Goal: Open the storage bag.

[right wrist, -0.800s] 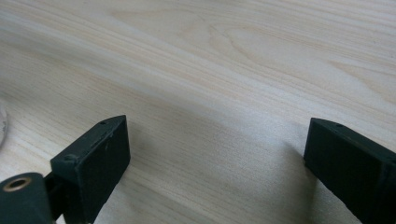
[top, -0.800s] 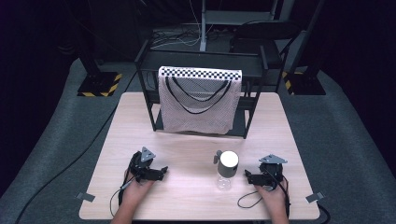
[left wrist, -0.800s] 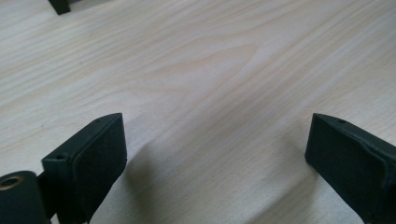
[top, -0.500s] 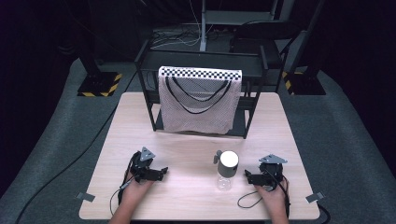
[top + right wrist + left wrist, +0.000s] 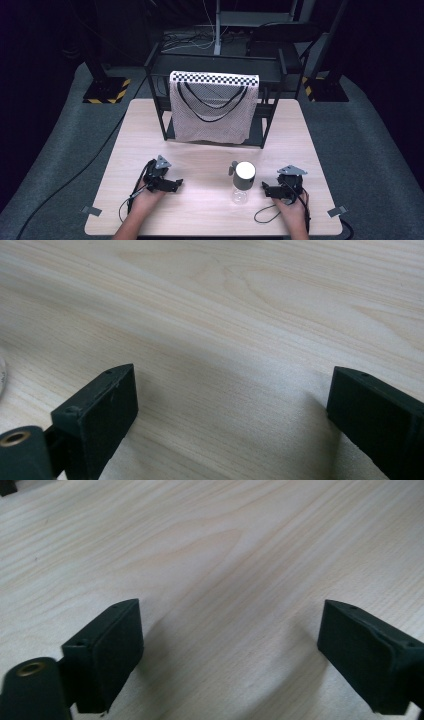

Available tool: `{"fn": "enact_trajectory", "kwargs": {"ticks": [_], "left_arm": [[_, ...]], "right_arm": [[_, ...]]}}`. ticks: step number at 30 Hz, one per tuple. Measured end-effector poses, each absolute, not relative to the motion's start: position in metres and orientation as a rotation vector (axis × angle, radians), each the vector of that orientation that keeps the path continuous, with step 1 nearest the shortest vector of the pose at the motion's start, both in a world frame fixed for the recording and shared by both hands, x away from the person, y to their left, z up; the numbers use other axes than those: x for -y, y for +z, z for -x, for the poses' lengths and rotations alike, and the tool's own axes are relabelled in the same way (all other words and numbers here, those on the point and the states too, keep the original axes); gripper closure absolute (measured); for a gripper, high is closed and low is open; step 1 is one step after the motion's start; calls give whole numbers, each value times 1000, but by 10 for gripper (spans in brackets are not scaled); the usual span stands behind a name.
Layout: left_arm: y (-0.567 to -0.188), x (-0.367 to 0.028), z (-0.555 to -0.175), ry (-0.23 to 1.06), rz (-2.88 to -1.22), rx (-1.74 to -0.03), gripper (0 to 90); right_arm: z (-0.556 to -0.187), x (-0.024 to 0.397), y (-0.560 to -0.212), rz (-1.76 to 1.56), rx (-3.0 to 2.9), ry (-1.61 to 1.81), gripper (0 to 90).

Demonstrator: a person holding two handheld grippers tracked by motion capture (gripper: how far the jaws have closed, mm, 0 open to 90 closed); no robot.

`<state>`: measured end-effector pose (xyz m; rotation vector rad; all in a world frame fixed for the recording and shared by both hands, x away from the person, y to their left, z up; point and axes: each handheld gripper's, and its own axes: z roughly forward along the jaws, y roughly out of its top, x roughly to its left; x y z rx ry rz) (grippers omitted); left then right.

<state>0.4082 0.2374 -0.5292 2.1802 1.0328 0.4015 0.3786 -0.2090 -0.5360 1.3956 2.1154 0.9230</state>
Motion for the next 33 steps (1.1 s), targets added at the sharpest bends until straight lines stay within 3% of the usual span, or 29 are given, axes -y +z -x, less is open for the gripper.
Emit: {"fn": "enact_trajectory", "kwargs": {"ticks": [4,27,33], "left_arm": [[-527,-237,-409,330,-2143,-1013,133],[-464,-235,-399,476,-2034,-848,163],[-449,-235,-398,462,-1984,-825,187]], "right_arm": [[-379,209,-536,-1395,-2116,923,49],[-378,209,-536,-1395,-2113,921,49],[-378,208,-536,-1394,-2113,921,49]]}}
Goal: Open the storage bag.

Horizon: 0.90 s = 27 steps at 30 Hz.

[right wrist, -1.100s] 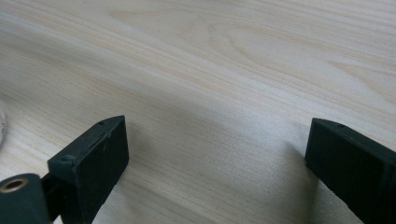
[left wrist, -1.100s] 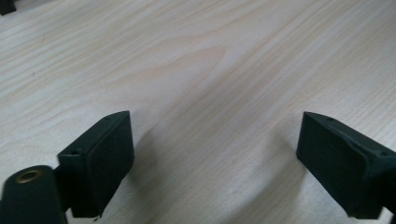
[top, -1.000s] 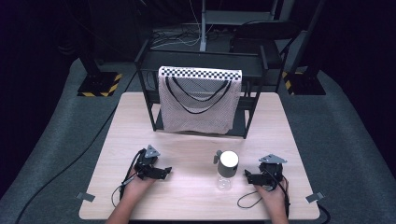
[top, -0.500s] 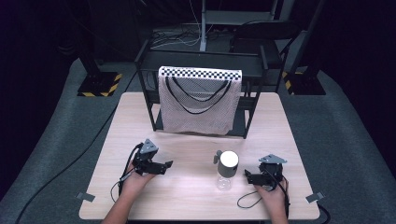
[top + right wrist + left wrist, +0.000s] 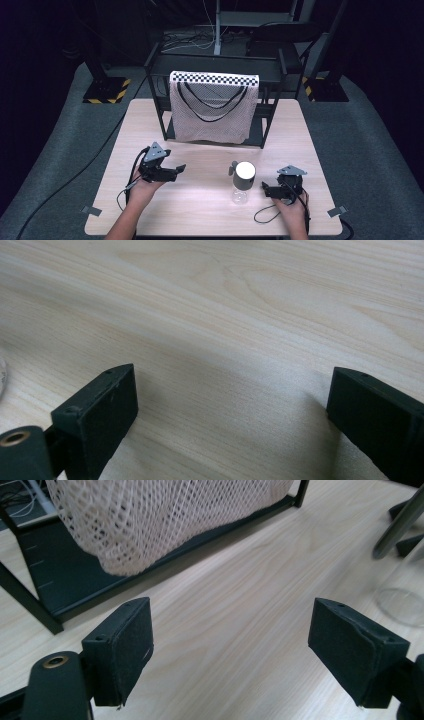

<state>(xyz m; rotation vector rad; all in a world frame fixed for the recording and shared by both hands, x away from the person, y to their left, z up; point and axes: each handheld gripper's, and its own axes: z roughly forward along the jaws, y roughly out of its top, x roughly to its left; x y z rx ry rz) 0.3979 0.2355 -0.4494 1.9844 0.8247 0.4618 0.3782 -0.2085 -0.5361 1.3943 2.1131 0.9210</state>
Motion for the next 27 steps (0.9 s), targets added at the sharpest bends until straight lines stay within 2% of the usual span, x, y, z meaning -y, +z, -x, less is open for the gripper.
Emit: {"fn": "enact_trajectory", "kwargs": {"ticks": [9,27], "left_arm": [[-435,-236,-400,471,-1947,-816,199],[-412,-214,-409,484,-1944,-740,222]], "right_arm": [[-378,208,-536,-1393,-2113,920,50],[-378,208,-536,-1394,-2112,920,50]]}}
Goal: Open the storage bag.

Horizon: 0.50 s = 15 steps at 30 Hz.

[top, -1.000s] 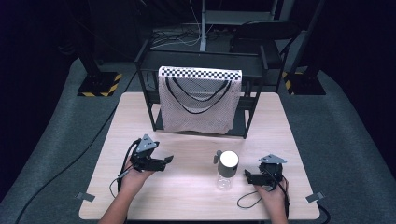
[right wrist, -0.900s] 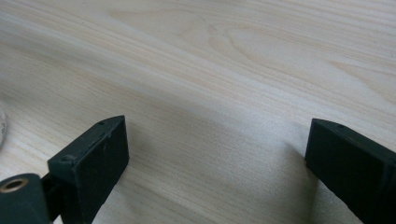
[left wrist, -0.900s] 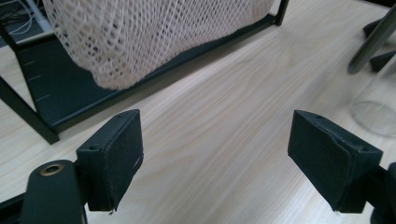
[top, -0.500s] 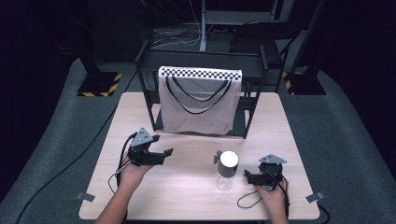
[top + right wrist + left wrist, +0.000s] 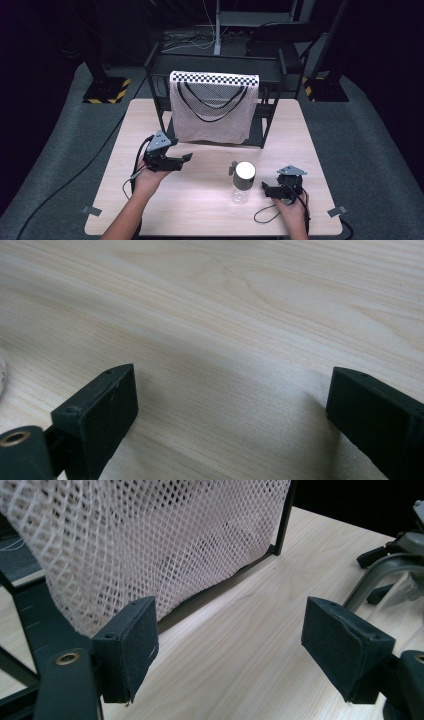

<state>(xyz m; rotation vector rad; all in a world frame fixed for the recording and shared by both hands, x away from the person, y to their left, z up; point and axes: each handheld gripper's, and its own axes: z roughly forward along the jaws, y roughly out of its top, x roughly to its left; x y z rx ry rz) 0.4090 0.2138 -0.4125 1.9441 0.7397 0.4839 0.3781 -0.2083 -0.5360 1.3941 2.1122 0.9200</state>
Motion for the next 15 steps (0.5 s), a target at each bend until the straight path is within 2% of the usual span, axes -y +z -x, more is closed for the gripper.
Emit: {"fn": "enact_trajectory", "kwargs": {"ticks": [15], "left_arm": [[-402,-199,-419,492,-1949,-664,248]], "right_arm": [[-378,208,-536,-1395,-2114,922,50]]}}
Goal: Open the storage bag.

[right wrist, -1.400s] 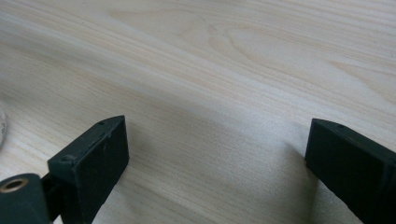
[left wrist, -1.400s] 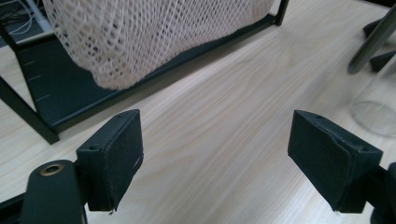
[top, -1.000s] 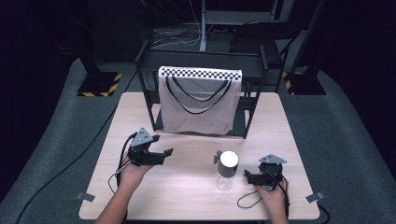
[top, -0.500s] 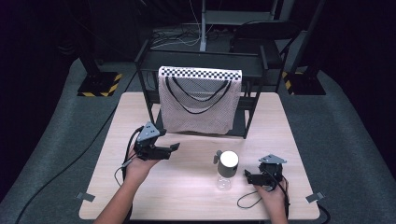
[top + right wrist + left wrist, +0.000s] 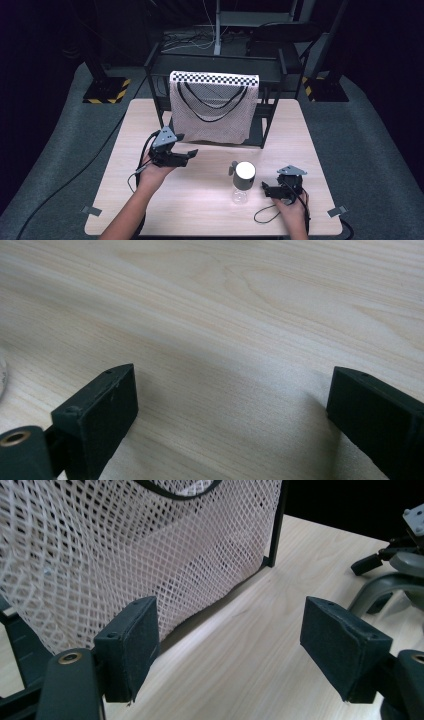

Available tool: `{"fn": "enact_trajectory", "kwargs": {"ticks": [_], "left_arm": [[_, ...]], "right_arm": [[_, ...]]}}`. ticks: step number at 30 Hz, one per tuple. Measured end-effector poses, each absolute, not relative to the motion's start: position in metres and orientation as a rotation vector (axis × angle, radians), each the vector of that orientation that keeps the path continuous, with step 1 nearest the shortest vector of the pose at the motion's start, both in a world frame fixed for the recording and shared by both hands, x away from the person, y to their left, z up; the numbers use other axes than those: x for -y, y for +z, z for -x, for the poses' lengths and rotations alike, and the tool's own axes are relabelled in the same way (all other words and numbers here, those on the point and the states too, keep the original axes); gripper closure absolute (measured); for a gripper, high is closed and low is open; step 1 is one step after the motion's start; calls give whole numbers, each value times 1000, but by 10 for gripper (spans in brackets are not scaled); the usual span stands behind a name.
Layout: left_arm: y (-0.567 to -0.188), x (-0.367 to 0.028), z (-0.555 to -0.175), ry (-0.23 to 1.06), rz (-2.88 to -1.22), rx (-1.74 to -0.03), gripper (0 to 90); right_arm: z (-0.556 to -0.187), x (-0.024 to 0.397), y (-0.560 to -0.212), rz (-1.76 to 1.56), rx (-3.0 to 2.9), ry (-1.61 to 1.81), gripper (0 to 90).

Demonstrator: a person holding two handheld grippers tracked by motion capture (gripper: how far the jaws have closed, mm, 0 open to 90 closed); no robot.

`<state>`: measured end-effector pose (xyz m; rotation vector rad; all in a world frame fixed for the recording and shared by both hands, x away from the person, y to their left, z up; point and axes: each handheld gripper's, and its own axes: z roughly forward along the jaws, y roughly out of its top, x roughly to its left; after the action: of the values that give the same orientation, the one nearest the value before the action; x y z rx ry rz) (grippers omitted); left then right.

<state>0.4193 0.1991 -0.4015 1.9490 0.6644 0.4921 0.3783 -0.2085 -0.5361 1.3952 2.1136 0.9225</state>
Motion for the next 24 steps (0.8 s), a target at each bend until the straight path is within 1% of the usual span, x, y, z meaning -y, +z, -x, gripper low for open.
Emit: {"fn": "enact_trajectory", "kwargs": {"ticks": [4,12,24], "left_arm": [[-398,-194,-422,502,-1959,-643,256],[-389,-180,-431,500,-1956,-617,234],[-383,-165,-436,497,-1959,-593,227]], "right_arm": [[-378,208,-536,-1392,-2116,924,51],[-378,208,-536,-1391,-2118,924,52],[-378,208,-536,-1384,-2124,926,52]]}}
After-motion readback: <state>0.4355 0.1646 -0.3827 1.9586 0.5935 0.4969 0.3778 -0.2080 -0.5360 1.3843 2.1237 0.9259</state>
